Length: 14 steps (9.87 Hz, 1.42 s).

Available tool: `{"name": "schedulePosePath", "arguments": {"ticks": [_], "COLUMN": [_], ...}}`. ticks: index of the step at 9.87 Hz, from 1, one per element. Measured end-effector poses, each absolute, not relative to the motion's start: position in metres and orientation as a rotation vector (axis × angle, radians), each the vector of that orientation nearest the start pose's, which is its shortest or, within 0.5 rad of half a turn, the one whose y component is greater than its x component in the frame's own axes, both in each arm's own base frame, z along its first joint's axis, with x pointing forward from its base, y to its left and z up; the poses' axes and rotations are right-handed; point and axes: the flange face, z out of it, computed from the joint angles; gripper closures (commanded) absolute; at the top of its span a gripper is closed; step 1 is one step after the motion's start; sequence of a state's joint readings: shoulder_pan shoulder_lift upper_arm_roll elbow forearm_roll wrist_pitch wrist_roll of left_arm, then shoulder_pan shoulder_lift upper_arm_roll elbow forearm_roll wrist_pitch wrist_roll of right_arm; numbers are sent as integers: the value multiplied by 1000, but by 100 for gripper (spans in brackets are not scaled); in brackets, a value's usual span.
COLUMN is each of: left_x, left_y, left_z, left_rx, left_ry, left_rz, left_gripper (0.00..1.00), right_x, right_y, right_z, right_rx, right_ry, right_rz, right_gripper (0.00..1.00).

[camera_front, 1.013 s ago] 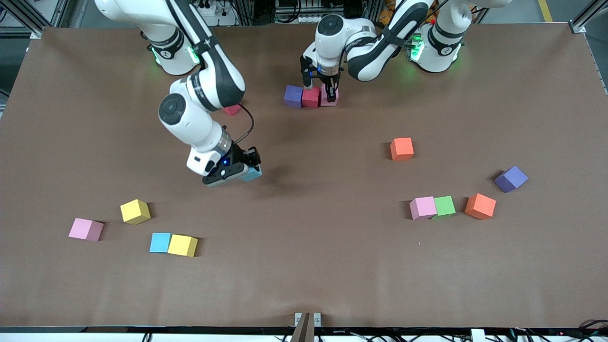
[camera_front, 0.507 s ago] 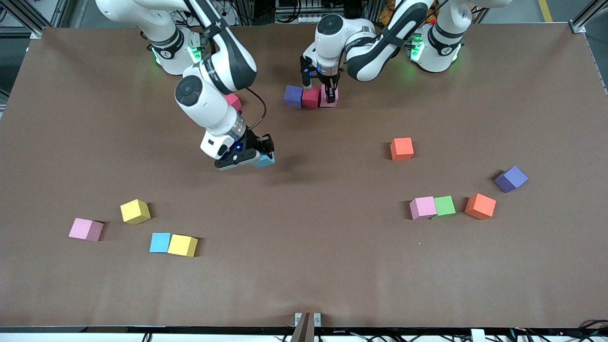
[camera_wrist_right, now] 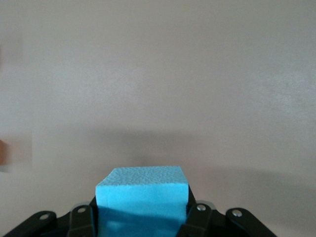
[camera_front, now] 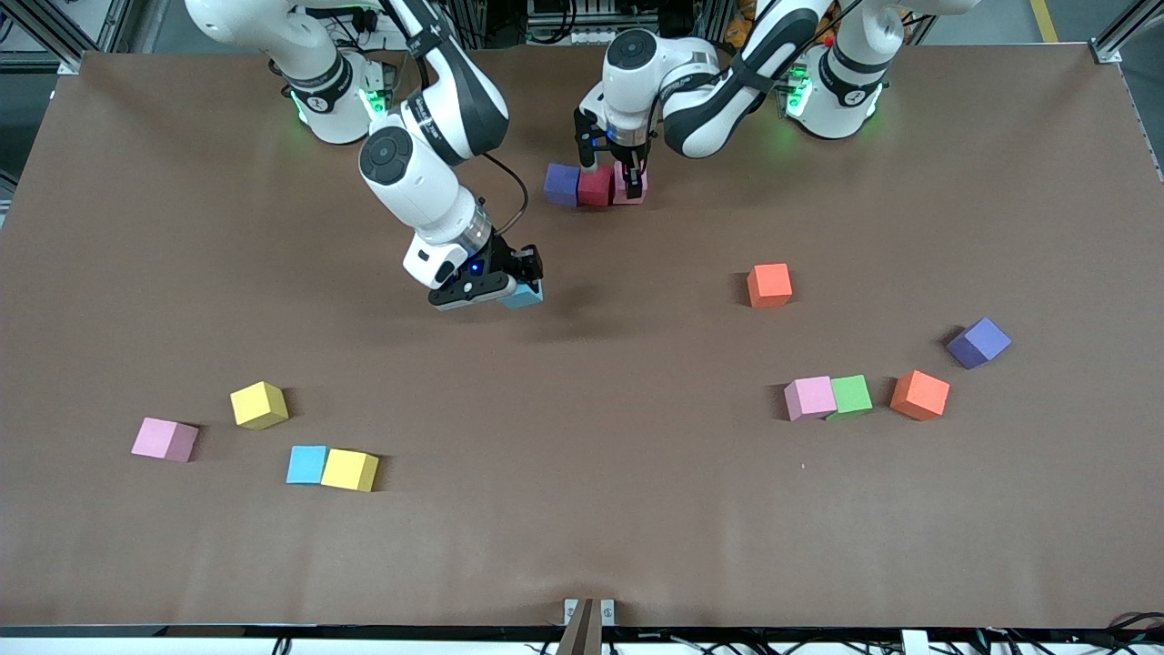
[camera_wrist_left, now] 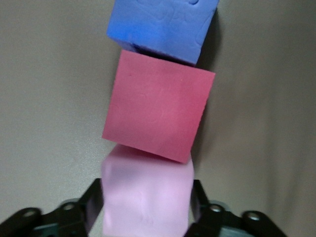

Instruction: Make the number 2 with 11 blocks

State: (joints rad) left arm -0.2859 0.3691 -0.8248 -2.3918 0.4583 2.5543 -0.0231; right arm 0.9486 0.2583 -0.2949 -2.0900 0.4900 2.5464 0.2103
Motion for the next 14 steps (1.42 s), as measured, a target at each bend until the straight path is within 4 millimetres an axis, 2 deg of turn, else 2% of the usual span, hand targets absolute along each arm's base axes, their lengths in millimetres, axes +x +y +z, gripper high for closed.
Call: {"name": "schedulePosePath", "arguments": {"ticks": [2,4,6,9,11,14], "left_x": [199,201,204,205,189,136], "left_y": [-453,-454,-455,-455,-456,-456], "left_z": [211,213,216,219,218,221], "left_rx": [-2284,-2228,-2212,-2232,-2298,-2471], "left_ry": [2128,2157,2163,2135,2068,1856], "left_rz": [26,-17,-38,-52,-45,-53], "left_gripper": [0,0,0,0,0,0], "right_x": [474,465,453,443,436,417], "right_y": [365,376,388,395,401,421], "right_z": [325,325,323,315,312,306], "right_rx": [-2826,-2823,-2823,-2830,-2834,-2915], "right_ry": [-72,-29,22,101,140,106], "right_rz": [-126,-122,-100,-71,-53,-95], "right_gripper": [81,81,81,81,81,82]}}
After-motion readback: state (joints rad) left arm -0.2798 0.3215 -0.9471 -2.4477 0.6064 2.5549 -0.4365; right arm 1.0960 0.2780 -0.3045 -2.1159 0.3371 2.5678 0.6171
